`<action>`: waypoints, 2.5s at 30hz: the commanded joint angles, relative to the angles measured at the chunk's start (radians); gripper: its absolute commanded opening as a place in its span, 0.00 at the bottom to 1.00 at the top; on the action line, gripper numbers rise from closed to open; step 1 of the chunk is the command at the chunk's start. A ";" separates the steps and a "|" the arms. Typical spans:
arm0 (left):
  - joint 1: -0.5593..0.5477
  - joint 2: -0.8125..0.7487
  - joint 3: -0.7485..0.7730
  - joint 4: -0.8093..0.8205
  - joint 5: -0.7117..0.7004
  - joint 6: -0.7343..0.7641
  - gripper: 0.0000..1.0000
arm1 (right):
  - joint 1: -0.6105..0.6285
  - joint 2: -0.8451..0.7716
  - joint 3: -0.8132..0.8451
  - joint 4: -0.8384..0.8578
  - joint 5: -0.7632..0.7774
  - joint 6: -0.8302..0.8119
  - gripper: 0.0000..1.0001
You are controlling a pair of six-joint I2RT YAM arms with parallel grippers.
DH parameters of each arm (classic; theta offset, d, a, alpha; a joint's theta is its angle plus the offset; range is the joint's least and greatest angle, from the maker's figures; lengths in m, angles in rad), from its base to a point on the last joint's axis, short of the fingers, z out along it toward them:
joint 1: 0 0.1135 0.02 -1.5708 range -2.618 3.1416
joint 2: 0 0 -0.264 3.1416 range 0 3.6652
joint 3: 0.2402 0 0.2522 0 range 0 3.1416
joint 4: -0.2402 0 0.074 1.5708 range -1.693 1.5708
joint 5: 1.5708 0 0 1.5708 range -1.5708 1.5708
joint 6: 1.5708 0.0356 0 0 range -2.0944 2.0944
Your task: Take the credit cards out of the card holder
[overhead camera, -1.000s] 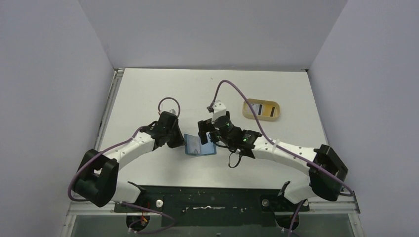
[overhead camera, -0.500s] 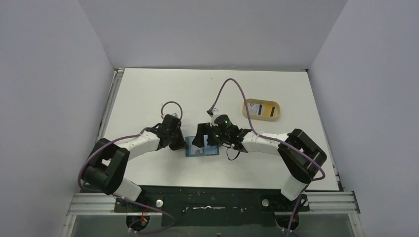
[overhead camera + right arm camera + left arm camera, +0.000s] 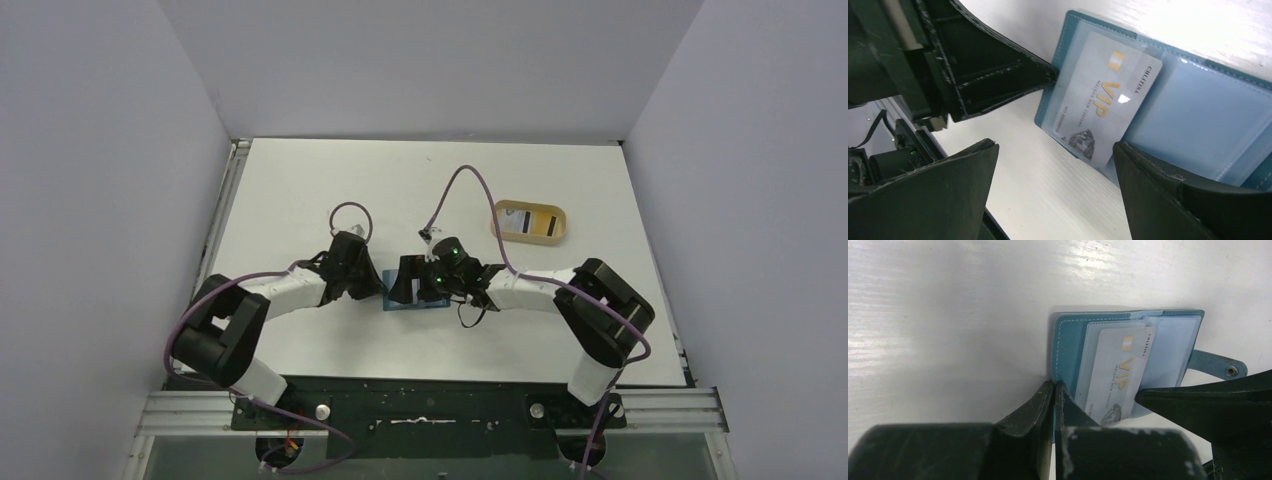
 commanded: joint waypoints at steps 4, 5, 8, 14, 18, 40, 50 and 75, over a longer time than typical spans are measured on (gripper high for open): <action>-0.005 0.072 -0.059 -0.096 -0.058 0.038 0.00 | 0.003 -0.017 -0.020 0.014 0.073 0.005 0.89; -0.005 0.072 -0.059 -0.099 -0.059 0.040 0.00 | 0.003 -0.017 -0.022 0.017 0.078 0.005 0.89; -0.004 0.068 -0.054 -0.105 -0.062 0.043 0.00 | 0.002 -0.012 -0.028 0.017 0.098 0.001 0.89; -0.004 0.069 -0.052 -0.108 -0.062 0.045 0.00 | 0.002 0.034 -0.048 0.086 0.089 0.039 0.89; -0.004 0.061 -0.056 -0.113 -0.064 0.046 0.00 | -0.009 0.063 -0.108 0.235 0.034 0.126 0.89; -0.004 0.045 -0.069 -0.114 -0.060 0.046 0.00 | -0.018 0.061 -0.260 0.675 -0.007 0.346 0.57; -0.006 0.041 -0.065 -0.112 -0.051 0.048 0.00 | -0.026 0.131 -0.214 0.770 -0.034 0.352 0.58; -0.006 0.051 -0.053 -0.126 -0.050 0.054 0.00 | -0.106 0.055 -0.240 0.664 -0.073 0.319 0.62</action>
